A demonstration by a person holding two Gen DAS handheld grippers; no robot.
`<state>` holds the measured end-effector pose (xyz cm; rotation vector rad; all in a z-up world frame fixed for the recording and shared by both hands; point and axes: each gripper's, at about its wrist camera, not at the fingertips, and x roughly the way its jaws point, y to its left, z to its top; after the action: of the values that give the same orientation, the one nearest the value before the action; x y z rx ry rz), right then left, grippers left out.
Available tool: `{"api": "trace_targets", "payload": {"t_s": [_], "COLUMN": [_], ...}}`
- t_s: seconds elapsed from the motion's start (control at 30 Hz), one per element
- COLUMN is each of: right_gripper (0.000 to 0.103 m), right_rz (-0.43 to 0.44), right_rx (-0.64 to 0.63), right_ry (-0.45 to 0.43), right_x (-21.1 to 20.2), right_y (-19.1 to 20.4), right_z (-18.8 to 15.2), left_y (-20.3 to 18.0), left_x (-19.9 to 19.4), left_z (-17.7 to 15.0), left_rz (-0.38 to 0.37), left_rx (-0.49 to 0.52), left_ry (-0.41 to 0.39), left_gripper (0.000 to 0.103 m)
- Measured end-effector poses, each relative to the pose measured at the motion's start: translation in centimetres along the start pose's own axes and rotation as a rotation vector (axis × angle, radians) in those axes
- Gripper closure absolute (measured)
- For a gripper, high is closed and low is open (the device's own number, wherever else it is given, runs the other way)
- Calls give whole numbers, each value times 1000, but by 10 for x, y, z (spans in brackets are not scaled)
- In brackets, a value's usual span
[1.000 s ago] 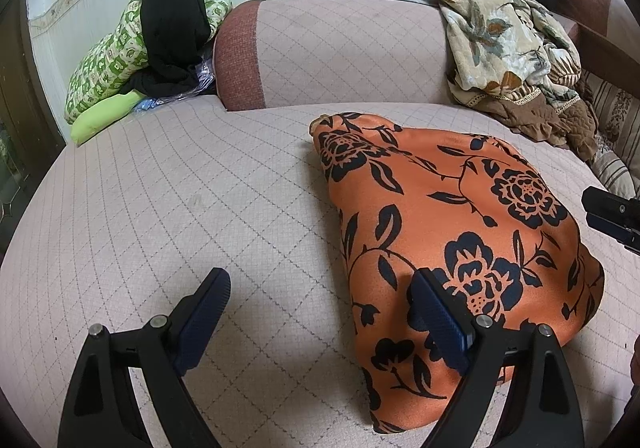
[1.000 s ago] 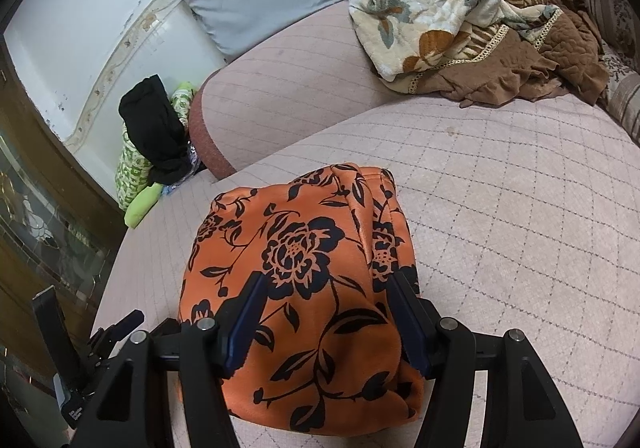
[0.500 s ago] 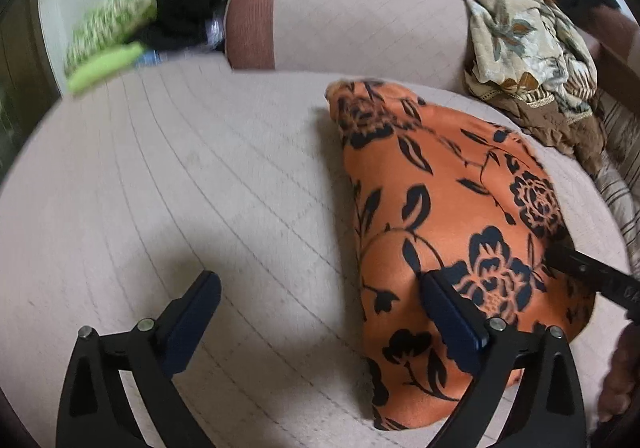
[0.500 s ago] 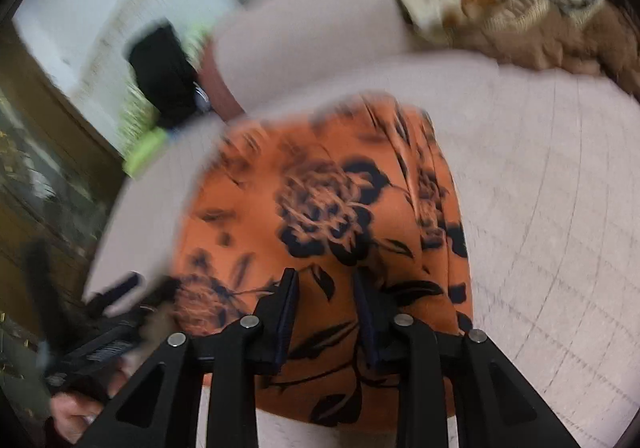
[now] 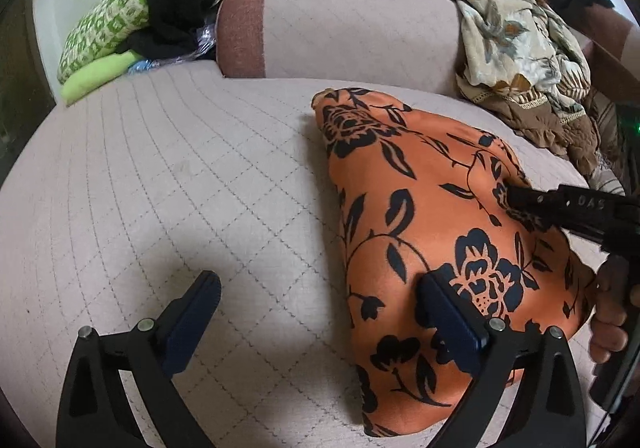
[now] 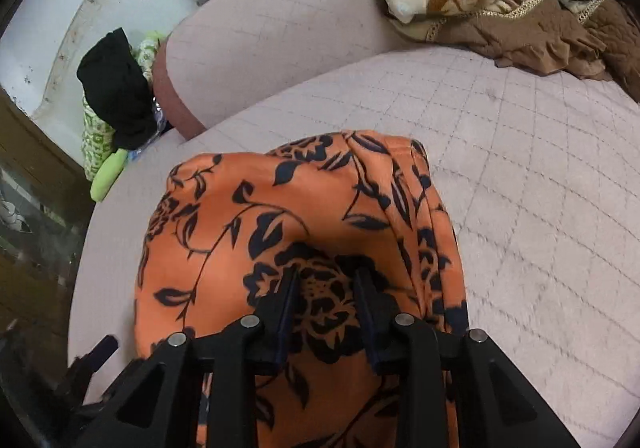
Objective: Fold small clothes
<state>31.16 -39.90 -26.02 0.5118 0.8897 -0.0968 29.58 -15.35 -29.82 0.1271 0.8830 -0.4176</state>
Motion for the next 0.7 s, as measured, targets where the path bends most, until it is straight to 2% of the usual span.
{"api": "trace_targets", "payload": {"t_s": [0.13, 0.17, 0.27, 0.33, 0.47, 0.57, 0.7], "right_gripper": [70, 66, 16, 16, 17, 17, 17], "right_rz": [20, 27, 69, 72, 97, 120, 149], "right_rx": [-44, -49, 4, 18, 21, 77, 135], "right_ry": [-54, -75, -163, -212, -205, -214, -183], "right_x": [-33, -42, -75, -93, -111, -120, -113], "right_y": [12, 12, 7, 7, 9, -1, -18], "right_z": [-3, -6, -17, -25, -30, -45, -51], "left_y": [-2, -2, -3, -4, -4, -6, -7], "left_x": [-4, -5, -10, -13, -18, -20, -17], "left_z": [2, 2, 2, 2, 2, 1, 1], "left_rz": [20, 17, 18, 27, 19, 27, 29], "left_rx": [12, 9, 14, 18, 14, 31, 29], "left_ry": [-18, -18, -28, -39, -51, -56, -50], "left_gripper": [3, 3, 3, 3, 3, 3, 3]}}
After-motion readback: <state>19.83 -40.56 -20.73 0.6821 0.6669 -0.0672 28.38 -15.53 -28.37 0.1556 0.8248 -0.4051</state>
